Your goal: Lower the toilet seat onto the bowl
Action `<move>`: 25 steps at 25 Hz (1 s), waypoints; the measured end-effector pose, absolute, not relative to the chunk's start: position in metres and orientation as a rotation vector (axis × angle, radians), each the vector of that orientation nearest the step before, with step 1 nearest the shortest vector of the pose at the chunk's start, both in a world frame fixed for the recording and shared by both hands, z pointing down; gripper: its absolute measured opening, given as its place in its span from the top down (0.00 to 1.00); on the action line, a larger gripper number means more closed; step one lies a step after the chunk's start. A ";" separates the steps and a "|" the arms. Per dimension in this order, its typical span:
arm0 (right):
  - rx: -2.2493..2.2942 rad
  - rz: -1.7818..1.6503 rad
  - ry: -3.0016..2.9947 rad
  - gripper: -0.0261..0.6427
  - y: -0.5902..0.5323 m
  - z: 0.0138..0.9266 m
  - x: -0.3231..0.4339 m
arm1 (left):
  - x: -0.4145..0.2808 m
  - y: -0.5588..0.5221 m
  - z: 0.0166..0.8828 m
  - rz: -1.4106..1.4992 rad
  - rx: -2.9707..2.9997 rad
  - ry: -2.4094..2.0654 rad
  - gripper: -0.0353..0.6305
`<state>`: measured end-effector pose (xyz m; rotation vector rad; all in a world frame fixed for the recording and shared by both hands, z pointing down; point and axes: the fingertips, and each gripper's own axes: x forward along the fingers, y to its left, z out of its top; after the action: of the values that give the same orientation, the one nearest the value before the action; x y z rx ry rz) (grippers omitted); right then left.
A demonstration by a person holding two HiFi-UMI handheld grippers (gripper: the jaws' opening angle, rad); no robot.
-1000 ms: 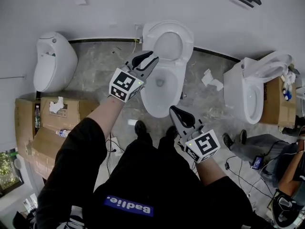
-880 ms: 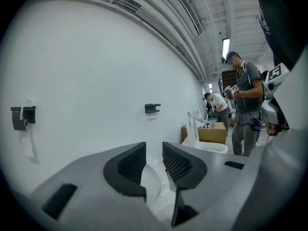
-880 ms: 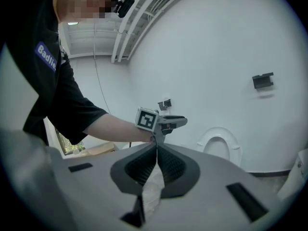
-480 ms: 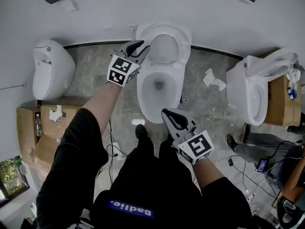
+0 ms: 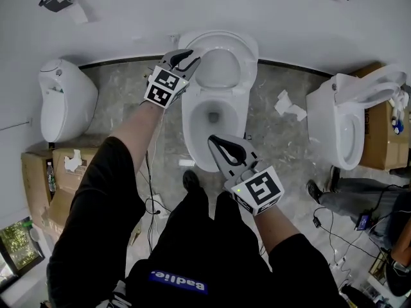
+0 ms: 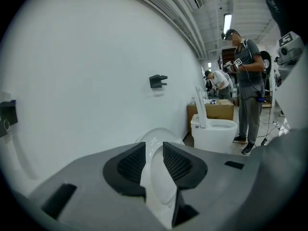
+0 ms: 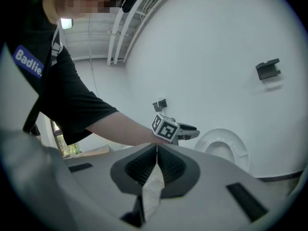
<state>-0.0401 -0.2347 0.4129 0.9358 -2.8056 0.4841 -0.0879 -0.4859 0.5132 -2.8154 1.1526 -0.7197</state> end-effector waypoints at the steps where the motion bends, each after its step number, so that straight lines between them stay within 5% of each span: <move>1: 0.934 0.483 -2.805 0.92 -0.239 0.416 -0.040 | -0.087 -0.492 0.515 -0.725 -2.812 1.148 0.78; 25: 0.903 0.709 -2.718 0.92 -0.215 0.493 -0.035 | -0.082 -0.576 0.591 -1.131 -2.643 0.875 0.78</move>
<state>-0.0346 -0.2145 0.4926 0.9027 -2.7180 0.7094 -0.0816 -0.5760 0.5907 -2.6433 0.8746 -1.1306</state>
